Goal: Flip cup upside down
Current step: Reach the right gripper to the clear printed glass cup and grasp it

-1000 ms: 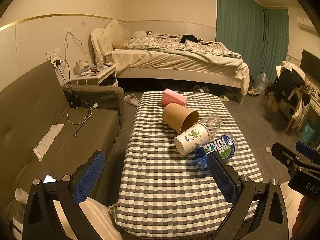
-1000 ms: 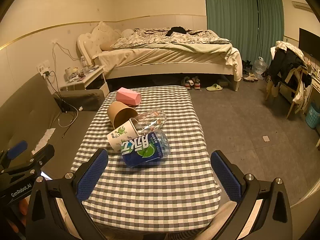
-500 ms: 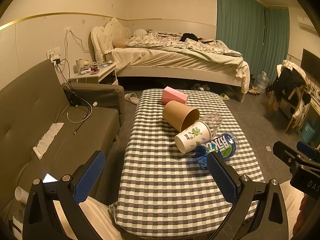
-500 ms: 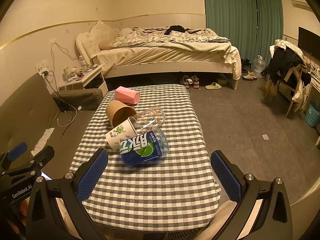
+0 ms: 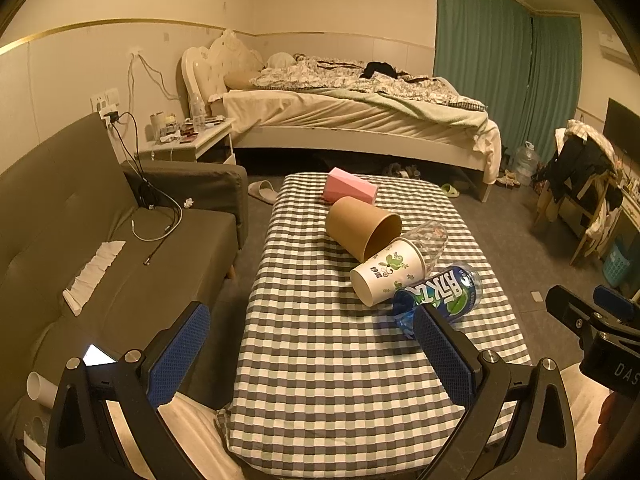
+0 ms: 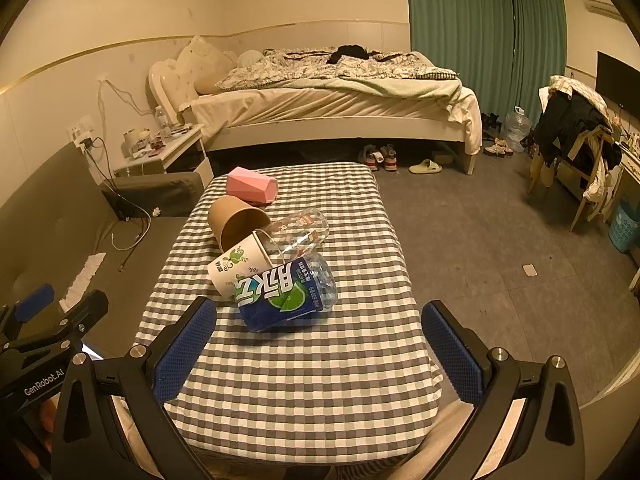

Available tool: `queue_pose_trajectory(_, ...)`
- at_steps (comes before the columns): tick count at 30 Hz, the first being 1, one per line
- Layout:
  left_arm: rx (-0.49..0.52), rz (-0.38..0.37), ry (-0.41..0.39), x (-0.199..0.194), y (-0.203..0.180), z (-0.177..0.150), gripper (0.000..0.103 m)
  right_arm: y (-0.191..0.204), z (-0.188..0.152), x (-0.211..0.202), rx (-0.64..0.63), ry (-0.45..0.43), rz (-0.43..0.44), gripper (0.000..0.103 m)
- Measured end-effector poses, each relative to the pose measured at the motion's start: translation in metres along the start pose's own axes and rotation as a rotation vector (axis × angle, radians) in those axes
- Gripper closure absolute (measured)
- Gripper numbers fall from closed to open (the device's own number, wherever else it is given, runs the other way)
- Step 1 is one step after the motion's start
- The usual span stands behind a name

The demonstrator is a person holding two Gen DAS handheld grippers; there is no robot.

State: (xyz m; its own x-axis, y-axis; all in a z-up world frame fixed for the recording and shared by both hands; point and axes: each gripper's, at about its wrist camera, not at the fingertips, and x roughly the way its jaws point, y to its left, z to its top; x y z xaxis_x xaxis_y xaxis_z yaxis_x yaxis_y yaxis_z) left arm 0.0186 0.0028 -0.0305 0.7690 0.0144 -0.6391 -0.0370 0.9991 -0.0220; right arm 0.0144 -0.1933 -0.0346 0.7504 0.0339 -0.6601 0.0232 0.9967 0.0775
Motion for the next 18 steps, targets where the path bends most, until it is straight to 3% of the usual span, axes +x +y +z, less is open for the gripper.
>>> queue_pose_trajectory(8, -0.013, -0.011, 0.058, 0.036, 0.005, 0.011, 0.0, 0.002, 0.014, 0.029, 0.002, 0.057, -0.034, 0.0)
queue_pose_trajectory(18, -0.029, 0.028, 0.138, 0.11, 0.02, 0.036, 0.0, 0.009, 0.076, 0.108, 0.061, 0.142, -0.07, 0.0)
